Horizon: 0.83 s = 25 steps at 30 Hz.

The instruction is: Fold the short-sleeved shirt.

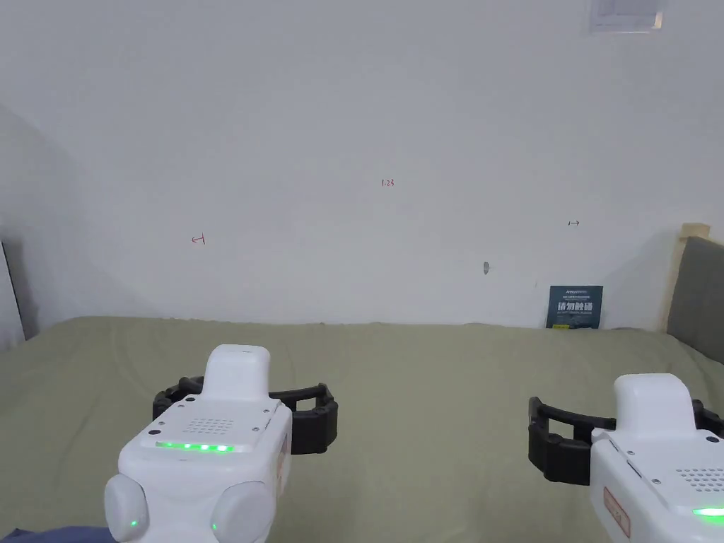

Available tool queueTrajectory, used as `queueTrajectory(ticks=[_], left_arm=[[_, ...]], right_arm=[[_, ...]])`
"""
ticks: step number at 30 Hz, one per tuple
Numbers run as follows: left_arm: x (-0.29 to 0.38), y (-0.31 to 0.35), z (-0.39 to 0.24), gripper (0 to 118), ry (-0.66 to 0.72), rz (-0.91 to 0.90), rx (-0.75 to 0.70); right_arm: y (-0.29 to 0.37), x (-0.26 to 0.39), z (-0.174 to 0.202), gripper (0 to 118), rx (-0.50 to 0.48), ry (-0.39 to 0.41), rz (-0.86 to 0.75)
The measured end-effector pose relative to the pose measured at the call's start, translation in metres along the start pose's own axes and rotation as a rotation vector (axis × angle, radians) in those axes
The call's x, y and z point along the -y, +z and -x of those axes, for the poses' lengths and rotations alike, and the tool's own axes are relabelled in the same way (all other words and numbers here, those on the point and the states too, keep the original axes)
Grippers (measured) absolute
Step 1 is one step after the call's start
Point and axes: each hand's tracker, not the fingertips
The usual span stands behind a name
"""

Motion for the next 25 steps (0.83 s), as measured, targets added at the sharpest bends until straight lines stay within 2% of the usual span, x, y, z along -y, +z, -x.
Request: queueTrajectory(ticks=[1,3,10,13,20,23,25], left_arm=[[-0.001,0.002,0.002,118,0.005,0.002,0.067],[-0.002,-0.005,0.006,118,0.114,0.057,0.141],[-0.012,0.013,-0.012,118,-0.029,0.013,-0.024],[-0.014,0.016,-0.010,118,-0.042,0.013,-0.017],[-0.017,0.003,-0.002,118,-0.014,0.081,-0.048],[-0.014,0.004,0.000,118,0.077,0.031,-0.041],[-0.012,0.006,0.006,118,0.123,0.018,0.023]], right_arm=[[-0.001,0.000,0.000,118,-0.003,0.002,0.005],[0.000,-0.003,0.003,118,-0.003,0.016,0.010],[0.006,-0.008,0.005,118,-0.024,0.017,-0.008],[0.008,-0.010,0.005,118,-0.023,0.013,-0.008],[0.009,-0.010,0.002,118,-0.041,-0.013,-0.002],[0.009,-0.012,0.002,118,-0.036,-0.007,-0.008],[0.011,-0.014,0.003,118,-0.043,-0.018,-0.009]])
